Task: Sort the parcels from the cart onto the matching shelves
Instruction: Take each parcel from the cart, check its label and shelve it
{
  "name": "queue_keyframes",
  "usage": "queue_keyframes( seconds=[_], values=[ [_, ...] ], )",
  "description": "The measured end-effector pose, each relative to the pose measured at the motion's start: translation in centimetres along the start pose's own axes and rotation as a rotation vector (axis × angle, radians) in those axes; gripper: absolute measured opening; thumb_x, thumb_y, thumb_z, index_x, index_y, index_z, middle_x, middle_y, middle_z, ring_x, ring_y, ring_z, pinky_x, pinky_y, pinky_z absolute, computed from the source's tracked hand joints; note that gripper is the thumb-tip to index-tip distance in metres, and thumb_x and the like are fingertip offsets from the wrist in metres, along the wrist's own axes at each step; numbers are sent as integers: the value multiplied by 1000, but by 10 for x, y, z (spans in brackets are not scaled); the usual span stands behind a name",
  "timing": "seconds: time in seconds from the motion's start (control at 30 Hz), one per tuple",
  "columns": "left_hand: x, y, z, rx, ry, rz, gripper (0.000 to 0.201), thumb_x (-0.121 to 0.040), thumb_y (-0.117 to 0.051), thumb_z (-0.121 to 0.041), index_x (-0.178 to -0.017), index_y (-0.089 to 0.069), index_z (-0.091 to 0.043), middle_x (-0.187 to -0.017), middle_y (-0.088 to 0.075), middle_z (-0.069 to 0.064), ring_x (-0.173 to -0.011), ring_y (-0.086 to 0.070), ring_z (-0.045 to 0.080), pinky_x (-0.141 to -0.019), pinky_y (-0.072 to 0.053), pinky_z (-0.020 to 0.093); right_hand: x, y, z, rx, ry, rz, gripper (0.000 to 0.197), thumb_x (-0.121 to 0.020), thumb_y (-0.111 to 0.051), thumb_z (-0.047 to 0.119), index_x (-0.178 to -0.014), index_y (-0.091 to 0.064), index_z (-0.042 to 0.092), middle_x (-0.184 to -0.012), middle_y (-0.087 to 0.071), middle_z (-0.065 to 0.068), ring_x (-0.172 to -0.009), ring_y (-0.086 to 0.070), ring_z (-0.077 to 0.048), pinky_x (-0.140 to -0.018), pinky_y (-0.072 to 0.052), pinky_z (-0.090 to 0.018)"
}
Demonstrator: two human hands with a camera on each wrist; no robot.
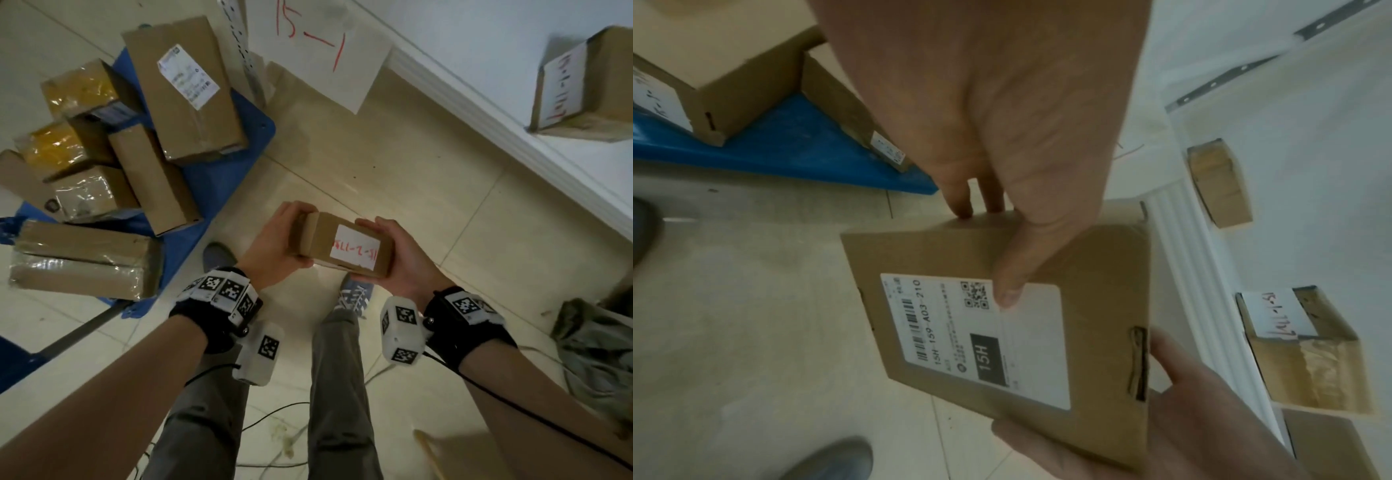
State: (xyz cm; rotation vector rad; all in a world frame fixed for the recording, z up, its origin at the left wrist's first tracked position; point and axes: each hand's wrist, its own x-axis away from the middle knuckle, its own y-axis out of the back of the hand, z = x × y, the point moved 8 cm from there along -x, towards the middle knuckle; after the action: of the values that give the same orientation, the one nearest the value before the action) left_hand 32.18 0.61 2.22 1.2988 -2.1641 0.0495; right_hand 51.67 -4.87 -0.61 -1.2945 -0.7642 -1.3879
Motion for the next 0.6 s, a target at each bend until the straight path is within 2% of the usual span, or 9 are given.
queue_keyframes(
  seconds=[0.07, 0.13, 0.2, 0.3, 0.33, 0.4, 0.47, 0.53, 0.6],
  values=[
    [-1, -10, -3, -8, -17, 21, 74, -65, -84, -2, -126, -47, -21, -126, -50, 1, -113, -55, 17, -97, -50, 43, 0, 6, -2, 25, -10, -33, 31, -92, -64, 43, -116, -71, 25, -111, -68, -11, -112, -63, -31, -101, -49, -57],
    [-3, -15, -4, -5, -21, 38, 73, -66, -83, -1, -126, -47, -20, -126, -50, 1, -113, -55, 16, -96, -50, 38, 0, 11, -6, 29, -9, -44, 27, -93, -65, 40, -114, -72, 24, -109, -69, -13, -117, -62, -34, -99, -52, -57],
    [-6, -18, -4, -2, -17, 60, 71, -67, -80, 3, -126, -47, -20, -125, -51, 2, -111, -54, 12, -93, -48, 27, 2, 13, -8, 11, -26, -41, 25, -94, -63, 37, -112, -72, 22, -110, -70, -14, -120, -61, -37, -97, -51, -61],
    [-14, -21, -13, 19, -34, 83, 68, -69, -69, 9, -129, -49, -16, -127, -52, 6, -112, -52, 4, -89, -41, 9, 10, 14, -12, 25, -68, 13, 22, -97, -57, 32, -95, -74, 19, -110, -69, -15, -113, -63, -35, -96, -52, -61],
    [-16, -22, -19, 34, -48, 100, 66, -69, -64, 7, -130, -51, -14, -128, -51, 8, -114, -52, 6, -90, -41, 10, 12, 16, -15, 57, -86, 31, 22, -97, -57, 31, -95, -74, 17, -107, -68, -14, -106, -64, -32, -93, -54, -57],
    [-21, -25, -33, -8, -84, 159, 64, -68, -56, -2, -131, -55, -13, -130, -50, 9, -119, -49, 13, -95, -42, 17, 15, 19, -22, 107, -121, 62, 25, -98, -57, 35, -109, -70, 17, -97, -63, -11, -91, -62, -28, -81, -59, -49],
    [-26, -37, -44, -120, -125, 280, 62, -73, -53, -6, -132, -58, -24, -132, -49, 7, -124, -45, 20, -104, -42, 33, 19, 20, -30, 132, -173, 77, 34, -96, -57, 49, -107, -69, 19, -79, -56, -7, -75, -55, -25, -75, -56, -43],
    [-28, -54, -54, -225, -157, 420, 65, -78, -52, 0, -133, -56, -35, -135, -47, 0, -128, -42, 21, -109, -38, 49, 23, 16, -37, 125, -221, 101, 46, -91, -55, 64, -92, -68, 20, -71, -50, -6, -65, -49, -22, -81, -50, -40],
    [-30, -68, -58, -268, -126, 519, 70, -81, -50, 9, -136, -53, -33, -141, -42, -2, -132, -39, 20, -111, -37, 51, 22, 15, -46, 128, -248, 115, 62, -81, -54, 77, -101, -66, 20, -93, -58, -13, -85, -53, -30, -96, -46, -47]
  ],
)
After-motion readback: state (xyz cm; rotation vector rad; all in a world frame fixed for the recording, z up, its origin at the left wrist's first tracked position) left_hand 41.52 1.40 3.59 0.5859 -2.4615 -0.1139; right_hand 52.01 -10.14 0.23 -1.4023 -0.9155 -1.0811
